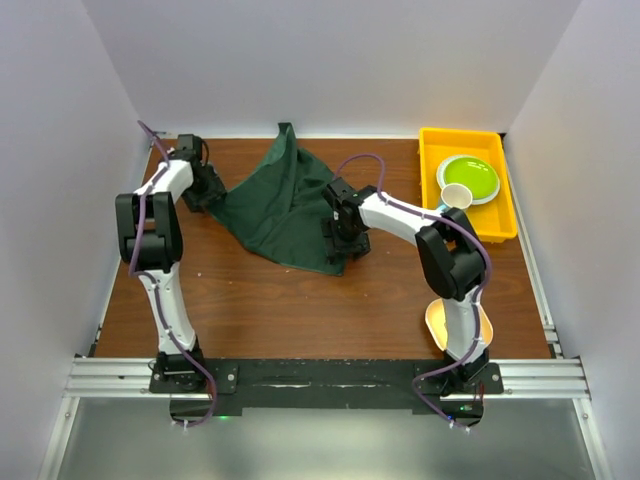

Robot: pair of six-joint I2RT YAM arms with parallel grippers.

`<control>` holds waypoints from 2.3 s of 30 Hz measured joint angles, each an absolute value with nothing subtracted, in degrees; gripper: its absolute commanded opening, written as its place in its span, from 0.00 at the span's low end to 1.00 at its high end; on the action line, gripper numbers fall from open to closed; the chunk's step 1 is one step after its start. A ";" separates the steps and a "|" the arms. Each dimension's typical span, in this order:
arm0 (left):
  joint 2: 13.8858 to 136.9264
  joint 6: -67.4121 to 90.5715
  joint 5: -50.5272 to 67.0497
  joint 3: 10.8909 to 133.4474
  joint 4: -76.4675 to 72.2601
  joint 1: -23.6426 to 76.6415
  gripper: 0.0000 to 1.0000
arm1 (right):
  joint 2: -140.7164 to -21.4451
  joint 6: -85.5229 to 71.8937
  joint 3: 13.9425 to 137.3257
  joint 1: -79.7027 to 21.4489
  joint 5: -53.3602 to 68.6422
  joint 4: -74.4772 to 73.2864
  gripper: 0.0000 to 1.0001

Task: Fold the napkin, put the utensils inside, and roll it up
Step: Flatten the napkin out

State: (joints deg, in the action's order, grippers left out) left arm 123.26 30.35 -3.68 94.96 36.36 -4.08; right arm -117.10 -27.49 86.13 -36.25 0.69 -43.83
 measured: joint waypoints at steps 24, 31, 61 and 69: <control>96.88 34.09 -11.53 63.29 34.30 -7.22 0.00 | -107.63 -26.92 70.87 -39.70 -4.99 -34.59 0.00; 79.83 36.56 -8.88 56.71 34.06 -7.81 0.00 | -103.20 -25.87 66.37 -38.39 -0.51 -37.50 0.00; 71.37 40.60 4.32 85.56 10.92 -6.13 0.00 | -87.72 -25.10 107.68 -25.26 10.85 -43.27 0.00; 42.65 42.46 -5.26 49.56 37.36 -3.77 0.28 | -77.69 -26.48 61.21 -34.87 16.23 -44.93 0.00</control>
